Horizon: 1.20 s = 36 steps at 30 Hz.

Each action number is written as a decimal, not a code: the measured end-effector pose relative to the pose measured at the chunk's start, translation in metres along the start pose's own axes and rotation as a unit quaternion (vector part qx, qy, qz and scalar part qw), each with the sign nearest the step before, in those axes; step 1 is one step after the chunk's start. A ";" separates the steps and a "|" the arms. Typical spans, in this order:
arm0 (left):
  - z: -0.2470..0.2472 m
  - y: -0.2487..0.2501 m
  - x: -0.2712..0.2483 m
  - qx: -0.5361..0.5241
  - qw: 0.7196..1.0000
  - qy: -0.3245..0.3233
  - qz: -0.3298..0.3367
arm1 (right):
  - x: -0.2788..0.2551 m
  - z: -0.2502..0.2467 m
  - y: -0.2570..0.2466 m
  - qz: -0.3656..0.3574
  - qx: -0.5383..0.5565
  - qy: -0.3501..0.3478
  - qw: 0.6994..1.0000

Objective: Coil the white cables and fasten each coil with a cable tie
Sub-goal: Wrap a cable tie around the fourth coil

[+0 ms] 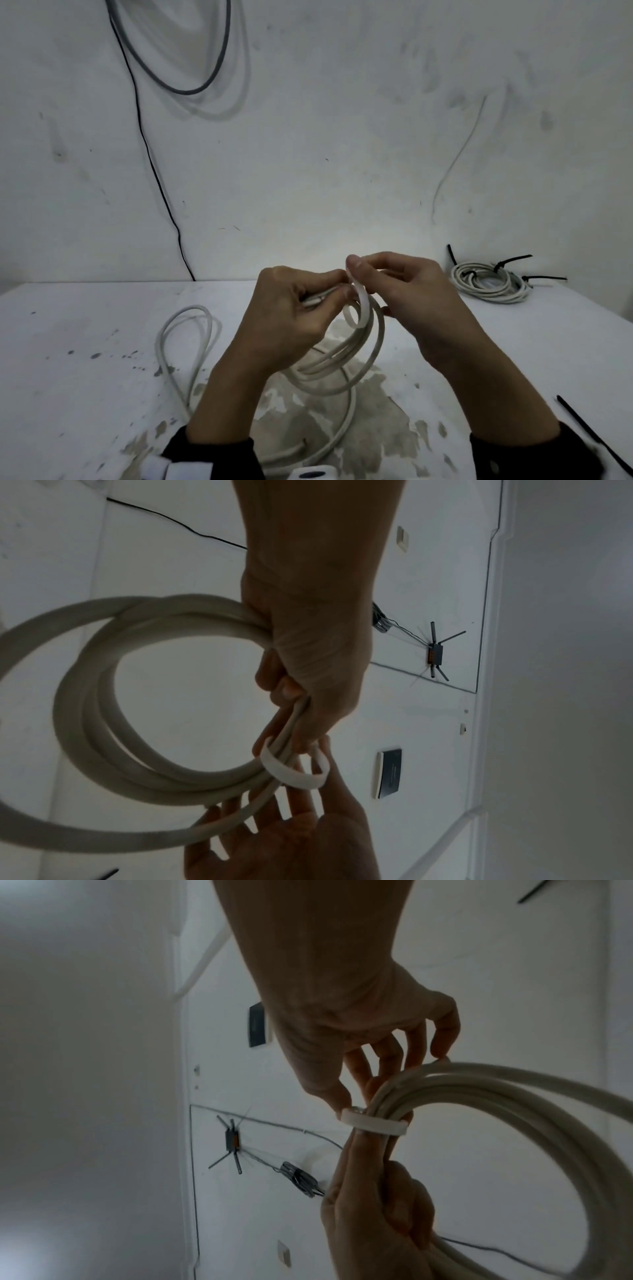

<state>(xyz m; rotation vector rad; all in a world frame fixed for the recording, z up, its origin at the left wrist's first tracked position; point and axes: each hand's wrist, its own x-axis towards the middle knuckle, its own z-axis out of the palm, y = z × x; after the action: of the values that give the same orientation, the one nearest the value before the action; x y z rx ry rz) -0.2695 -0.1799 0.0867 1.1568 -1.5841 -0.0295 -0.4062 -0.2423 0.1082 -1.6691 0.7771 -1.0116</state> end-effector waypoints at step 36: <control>0.015 0.015 0.002 -0.145 0.979 -0.123 -0.077 | 0.024 -0.020 0.015 0.092 0.292 0.087 0.948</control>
<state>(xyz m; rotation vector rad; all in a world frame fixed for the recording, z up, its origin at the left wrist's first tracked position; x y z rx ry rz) -0.2900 -0.1817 0.0910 1.0718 -1.6356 -0.5077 -0.4141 -0.2761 0.1038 -0.9923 0.6491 -1.1306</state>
